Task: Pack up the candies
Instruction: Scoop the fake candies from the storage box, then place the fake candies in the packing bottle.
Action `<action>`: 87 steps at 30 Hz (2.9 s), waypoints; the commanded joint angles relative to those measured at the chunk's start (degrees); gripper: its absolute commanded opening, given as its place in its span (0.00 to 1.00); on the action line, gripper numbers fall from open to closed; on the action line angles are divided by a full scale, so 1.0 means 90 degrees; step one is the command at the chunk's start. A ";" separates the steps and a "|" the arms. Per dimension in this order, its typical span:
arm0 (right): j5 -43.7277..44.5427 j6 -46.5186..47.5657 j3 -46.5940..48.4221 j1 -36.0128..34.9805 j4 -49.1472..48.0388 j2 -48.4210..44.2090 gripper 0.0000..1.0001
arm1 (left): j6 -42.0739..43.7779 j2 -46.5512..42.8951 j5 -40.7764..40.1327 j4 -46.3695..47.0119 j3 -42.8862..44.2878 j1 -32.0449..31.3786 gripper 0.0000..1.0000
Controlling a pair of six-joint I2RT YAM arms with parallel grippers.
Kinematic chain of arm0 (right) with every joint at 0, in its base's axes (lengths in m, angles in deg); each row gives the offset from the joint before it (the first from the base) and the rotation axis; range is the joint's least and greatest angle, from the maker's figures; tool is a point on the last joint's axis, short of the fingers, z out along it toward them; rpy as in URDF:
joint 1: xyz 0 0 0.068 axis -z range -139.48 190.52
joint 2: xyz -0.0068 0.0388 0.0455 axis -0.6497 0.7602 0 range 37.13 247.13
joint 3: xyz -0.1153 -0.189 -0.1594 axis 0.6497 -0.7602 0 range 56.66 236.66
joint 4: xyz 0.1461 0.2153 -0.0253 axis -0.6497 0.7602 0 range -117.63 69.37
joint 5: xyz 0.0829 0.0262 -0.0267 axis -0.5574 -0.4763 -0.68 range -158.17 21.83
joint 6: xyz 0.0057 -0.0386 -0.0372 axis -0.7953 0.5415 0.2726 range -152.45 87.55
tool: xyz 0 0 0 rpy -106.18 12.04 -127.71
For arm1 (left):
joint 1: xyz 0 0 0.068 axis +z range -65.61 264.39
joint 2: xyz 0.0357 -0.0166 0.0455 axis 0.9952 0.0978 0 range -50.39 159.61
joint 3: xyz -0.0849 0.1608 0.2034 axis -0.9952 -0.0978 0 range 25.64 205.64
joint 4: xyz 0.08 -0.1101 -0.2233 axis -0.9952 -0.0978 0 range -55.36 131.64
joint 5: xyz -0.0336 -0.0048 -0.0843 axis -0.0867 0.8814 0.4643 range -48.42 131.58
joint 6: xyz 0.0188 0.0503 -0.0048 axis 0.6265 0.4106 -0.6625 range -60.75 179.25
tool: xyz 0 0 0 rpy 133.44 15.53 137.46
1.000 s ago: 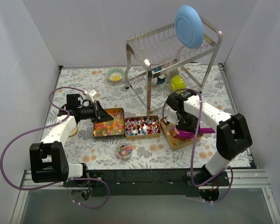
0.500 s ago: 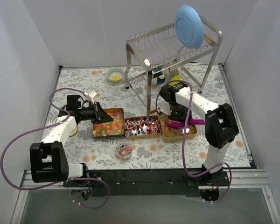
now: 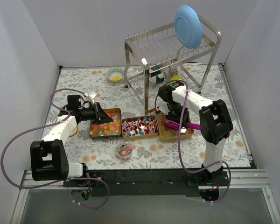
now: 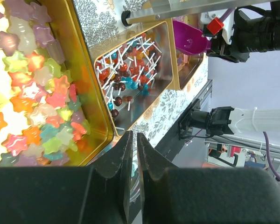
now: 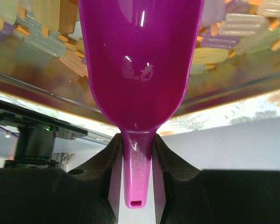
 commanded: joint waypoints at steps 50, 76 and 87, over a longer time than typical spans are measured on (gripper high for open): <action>-0.1355 0.1521 -0.1179 -0.1932 -0.1256 -0.3250 0.01 | 0.0344 -0.0669 -0.0313 -0.0330 0.0284 0.0254 0.37; 0.1760 0.2848 0.1233 -0.4844 -0.0113 -0.0682 0.01 | 0.0090 -0.1285 -0.1261 -0.0203 0.0137 0.0742 0.46; 0.2677 0.3347 0.1526 -0.5098 -0.0103 -0.0359 0.01 | -0.0086 -0.1314 -0.1143 0.0012 0.0059 0.0781 0.47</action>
